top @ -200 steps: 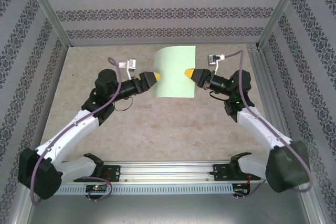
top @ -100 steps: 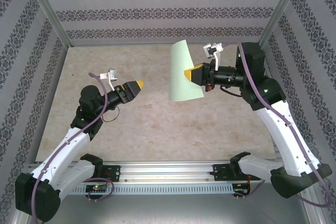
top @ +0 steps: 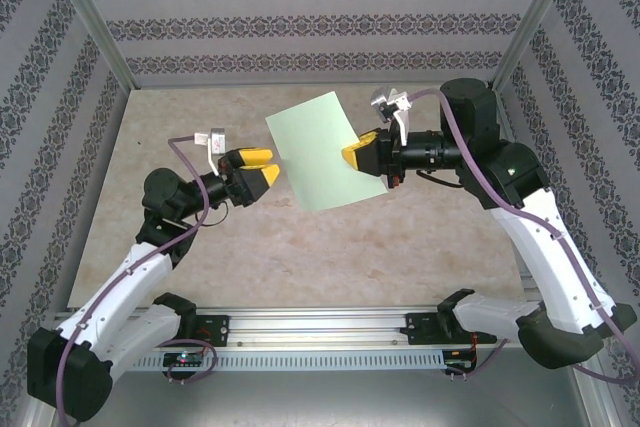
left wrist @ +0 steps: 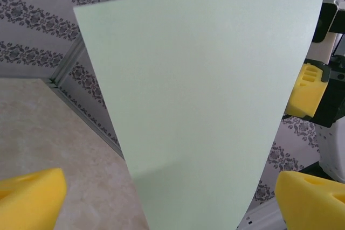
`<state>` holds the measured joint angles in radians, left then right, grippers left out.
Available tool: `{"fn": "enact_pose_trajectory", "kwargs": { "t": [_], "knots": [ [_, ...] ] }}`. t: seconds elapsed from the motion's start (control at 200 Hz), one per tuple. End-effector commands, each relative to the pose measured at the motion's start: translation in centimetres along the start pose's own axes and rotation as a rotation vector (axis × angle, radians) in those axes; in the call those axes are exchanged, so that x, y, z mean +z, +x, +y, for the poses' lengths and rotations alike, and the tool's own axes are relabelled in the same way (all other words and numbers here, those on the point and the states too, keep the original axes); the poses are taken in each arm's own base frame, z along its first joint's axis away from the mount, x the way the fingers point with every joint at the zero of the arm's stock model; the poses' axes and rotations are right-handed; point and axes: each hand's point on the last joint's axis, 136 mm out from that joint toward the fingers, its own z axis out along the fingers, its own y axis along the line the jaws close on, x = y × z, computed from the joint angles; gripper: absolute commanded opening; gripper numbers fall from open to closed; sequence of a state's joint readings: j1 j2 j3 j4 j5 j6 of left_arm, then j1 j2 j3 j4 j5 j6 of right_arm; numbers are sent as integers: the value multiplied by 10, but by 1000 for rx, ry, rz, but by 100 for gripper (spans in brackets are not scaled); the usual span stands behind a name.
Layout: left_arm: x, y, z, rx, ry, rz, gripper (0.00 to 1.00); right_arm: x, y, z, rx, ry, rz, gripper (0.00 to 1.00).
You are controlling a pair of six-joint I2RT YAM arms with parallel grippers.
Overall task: Fold a paper plane with a square sheet of paper (fold left side to right side)
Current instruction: Pick up the square sheet of paper from the bottom-center of the table.
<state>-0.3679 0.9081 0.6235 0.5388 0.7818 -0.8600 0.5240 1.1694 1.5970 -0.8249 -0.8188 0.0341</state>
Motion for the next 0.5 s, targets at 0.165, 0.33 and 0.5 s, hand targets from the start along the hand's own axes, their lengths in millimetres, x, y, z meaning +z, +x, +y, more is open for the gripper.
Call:
{"fn": "enact_pose_trajectory", "kwargs": {
  "t": [0.165,0.33,0.5],
  "knots": [
    [28,-13,-38,60,180,-5,92,-13,-7,15,-39,-56,-103,0],
    [37,-16,-50,54,245,-11,75,-21,-7,8,0,-75,-159,0],
    [42,-13,-49,53,230,3,42,-30,-4,-3,18,-25,-167,0]
  ]
}}
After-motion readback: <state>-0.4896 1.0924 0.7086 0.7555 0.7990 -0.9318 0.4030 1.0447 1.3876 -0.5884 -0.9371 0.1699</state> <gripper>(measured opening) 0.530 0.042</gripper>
